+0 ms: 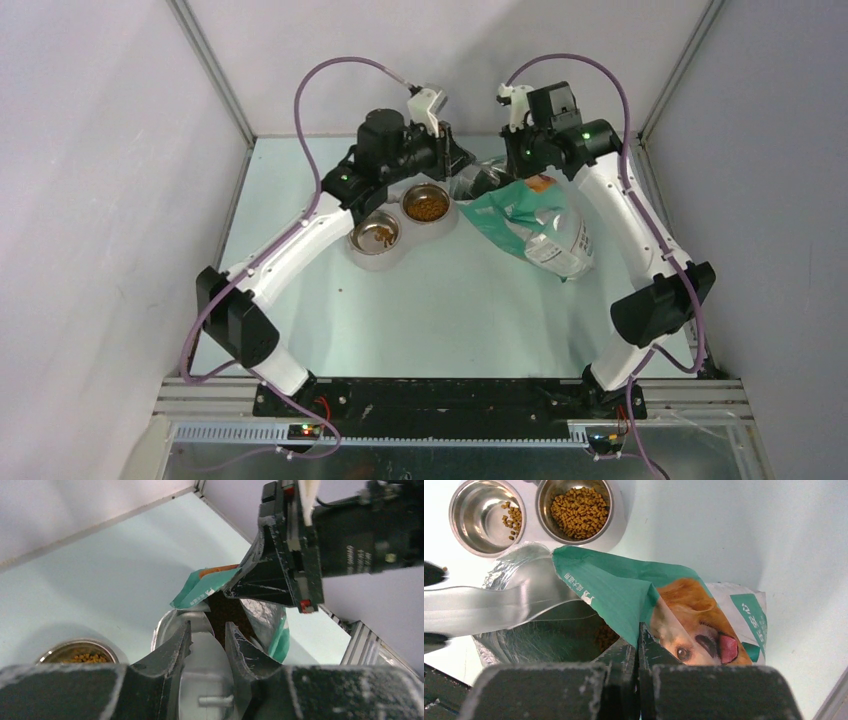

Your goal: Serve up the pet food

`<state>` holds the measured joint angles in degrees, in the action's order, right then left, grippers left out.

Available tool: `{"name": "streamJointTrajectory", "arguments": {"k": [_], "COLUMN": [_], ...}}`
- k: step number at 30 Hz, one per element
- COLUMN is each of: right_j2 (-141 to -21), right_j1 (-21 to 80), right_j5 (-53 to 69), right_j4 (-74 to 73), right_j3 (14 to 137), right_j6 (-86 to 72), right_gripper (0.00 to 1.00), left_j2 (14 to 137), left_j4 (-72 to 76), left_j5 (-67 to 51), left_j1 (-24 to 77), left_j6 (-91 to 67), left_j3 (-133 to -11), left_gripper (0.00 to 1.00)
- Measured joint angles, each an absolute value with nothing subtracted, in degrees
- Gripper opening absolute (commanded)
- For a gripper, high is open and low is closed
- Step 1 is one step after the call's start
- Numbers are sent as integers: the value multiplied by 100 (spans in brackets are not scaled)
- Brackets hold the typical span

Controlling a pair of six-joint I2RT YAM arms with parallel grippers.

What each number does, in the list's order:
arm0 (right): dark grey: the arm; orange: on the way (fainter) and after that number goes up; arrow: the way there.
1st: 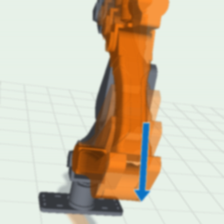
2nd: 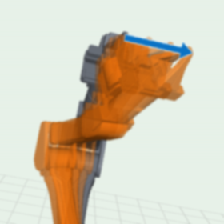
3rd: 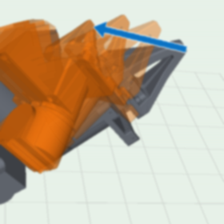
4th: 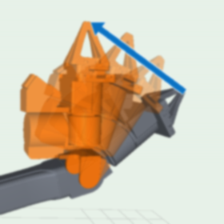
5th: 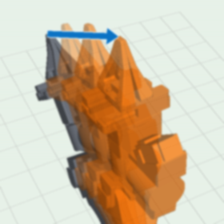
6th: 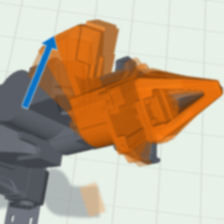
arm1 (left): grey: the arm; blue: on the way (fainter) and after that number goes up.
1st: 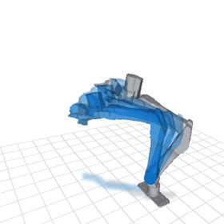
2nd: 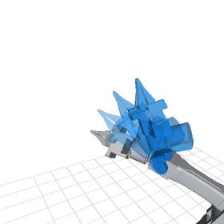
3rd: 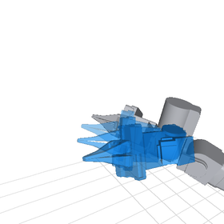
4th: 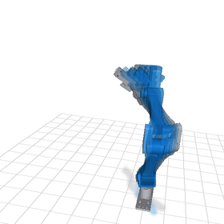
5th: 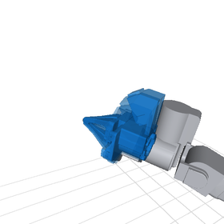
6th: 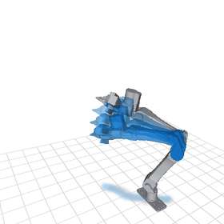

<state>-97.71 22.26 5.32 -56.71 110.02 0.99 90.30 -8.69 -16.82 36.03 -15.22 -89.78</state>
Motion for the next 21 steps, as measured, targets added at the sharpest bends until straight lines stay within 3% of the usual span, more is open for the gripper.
{"name": "streamJointTrajectory", "arguments": {"k": [13, 21], "right_j2": [-9684, -9684], "right_j1": [2475, 2578], "right_j5": [-64, -263], "right_j4": [-5505, -5468], "right_j3": [10814, 10746], "right_j6": [12, -117], "right_gripper": [0, 0], "left_j2": [9314, 9627], "left_j4": [-947, -510], "left_j5": [314, 720], "left_j1": [4165, 4224], "left_j6": [-2379, -2882], "left_j3": [-8978, -8718], "left_gripper": [0, 0]}}
